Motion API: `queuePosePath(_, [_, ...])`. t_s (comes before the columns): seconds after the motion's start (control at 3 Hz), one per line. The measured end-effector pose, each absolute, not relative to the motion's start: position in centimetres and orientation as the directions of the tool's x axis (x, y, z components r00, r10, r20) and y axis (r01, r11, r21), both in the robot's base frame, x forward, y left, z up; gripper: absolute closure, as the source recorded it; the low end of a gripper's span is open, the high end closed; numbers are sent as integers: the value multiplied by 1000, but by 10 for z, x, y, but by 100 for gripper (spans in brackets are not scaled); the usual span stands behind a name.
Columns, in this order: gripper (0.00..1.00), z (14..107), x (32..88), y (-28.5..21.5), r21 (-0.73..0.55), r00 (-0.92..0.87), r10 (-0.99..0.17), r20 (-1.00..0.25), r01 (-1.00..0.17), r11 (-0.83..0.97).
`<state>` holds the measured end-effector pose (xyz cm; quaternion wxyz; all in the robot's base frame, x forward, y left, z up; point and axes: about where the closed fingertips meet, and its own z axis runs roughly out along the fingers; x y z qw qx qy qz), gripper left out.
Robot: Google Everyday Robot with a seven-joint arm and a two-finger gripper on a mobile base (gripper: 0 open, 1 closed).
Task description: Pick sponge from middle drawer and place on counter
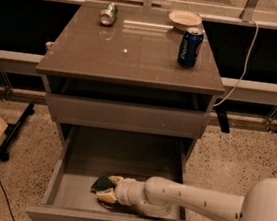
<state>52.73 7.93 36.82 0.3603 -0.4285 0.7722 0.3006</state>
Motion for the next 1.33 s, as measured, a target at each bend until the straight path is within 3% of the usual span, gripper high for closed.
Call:
queuePosePath(0.33, [99,405,535,73,124,-335,-411,-848,-879,460])
queuePosePath(1.33, [100,580,512,20,47,-150,-325,-934,-951,305])
